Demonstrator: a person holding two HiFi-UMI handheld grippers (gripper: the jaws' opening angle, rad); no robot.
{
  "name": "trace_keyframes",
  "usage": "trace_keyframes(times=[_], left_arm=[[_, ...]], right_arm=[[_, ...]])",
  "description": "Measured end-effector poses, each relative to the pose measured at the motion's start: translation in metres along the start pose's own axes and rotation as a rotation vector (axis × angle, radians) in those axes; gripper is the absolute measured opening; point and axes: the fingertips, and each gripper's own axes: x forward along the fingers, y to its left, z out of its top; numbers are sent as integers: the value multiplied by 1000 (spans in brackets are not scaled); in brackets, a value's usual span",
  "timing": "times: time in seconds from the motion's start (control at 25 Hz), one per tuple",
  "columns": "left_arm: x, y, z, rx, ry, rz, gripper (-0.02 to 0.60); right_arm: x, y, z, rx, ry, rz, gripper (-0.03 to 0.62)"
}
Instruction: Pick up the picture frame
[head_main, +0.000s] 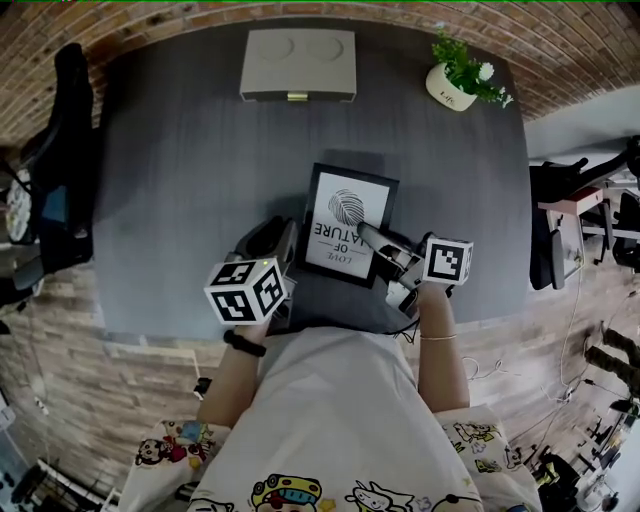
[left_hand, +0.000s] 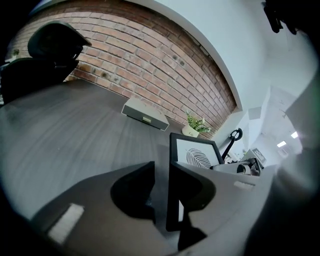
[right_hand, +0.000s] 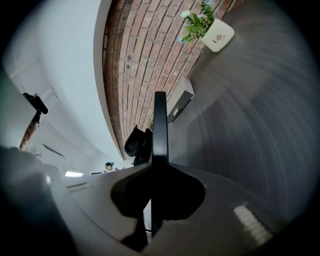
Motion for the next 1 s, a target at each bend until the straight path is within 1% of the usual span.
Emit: trace_keyframes(times=[0.16,0.32,0.68,0.88,1.0], left_arm=[[-12,-9,13,61,-39,-6,109],[-25,-17,24,109,-75,-11,109],[-62,-43,46,214,-164,-23,109],[-82,-58,57,278,-214,-26,109],[-93,-67,63,302,-243,-30,109]], right_arm=[[-7,17,4,-56,-28,-4,14],[-18,27,11,-179,-49,-63,14],[-42,76,22,-382,-153,-108,14],[-59,99,27,-513,-220,-153,14],[-69,113,30,-600,-254,-199,14]])
